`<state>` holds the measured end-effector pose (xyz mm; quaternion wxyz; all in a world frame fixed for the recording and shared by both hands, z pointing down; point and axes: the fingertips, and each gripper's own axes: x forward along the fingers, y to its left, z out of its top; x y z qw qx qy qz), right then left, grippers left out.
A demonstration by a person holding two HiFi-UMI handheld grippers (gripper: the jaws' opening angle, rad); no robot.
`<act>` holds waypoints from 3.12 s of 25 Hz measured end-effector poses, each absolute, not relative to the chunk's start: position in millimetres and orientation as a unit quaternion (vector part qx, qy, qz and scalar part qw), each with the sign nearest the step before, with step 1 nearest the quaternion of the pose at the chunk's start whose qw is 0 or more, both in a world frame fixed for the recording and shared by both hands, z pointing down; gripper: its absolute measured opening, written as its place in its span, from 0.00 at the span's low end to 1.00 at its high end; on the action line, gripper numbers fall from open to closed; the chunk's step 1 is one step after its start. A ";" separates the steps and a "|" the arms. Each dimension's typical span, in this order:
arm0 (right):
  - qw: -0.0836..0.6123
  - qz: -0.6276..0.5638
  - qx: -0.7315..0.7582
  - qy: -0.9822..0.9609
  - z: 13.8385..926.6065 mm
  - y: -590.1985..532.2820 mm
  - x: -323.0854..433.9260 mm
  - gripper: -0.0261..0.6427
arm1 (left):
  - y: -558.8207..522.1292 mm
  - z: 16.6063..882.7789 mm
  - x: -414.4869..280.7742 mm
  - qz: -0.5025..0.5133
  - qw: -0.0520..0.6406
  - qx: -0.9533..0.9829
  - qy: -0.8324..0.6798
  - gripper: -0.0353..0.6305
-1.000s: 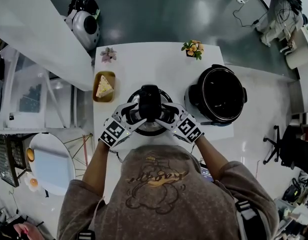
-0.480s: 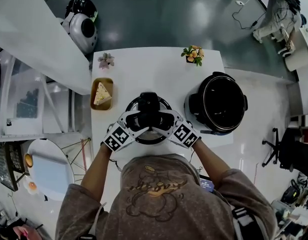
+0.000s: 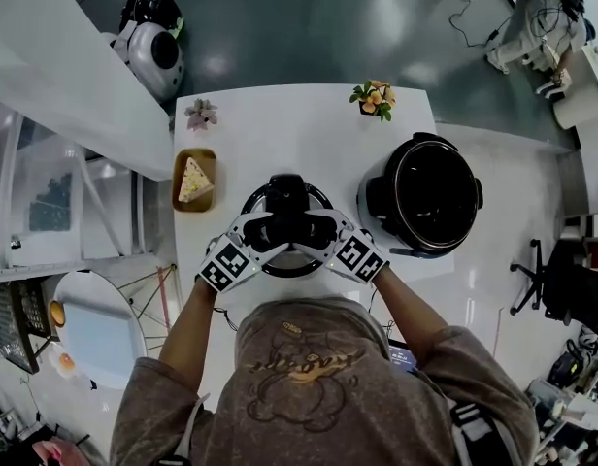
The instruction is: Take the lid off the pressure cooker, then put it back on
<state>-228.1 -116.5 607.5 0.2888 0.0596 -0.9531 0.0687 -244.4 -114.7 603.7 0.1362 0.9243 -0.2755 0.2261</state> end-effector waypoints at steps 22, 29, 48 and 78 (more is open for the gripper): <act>0.238 0.043 0.081 -0.967 455.0 -114.4 -252.7 0.42 | -110.8 449.0 -268.7 0.213 0.078 0.934 -0.276 0.45; 0.228 0.042 0.114 -0.966 404.1 -118.8 -242.2 0.43 | -117.7 398.9 -260.9 0.190 0.056 0.945 -0.259 0.45; 0.221 0.028 0.297 -0.928 350.4 -171.3 -98.2 0.43 | -176.6 347.0 -116.6 0.164 -0.010 0.982 -0.098 0.45; 0.211 0.076 0.387 -0.894 397.2 -228.0 50.3 0.43 | -237.2 396.3 35.1 0.203 0.004 0.979 0.010 0.45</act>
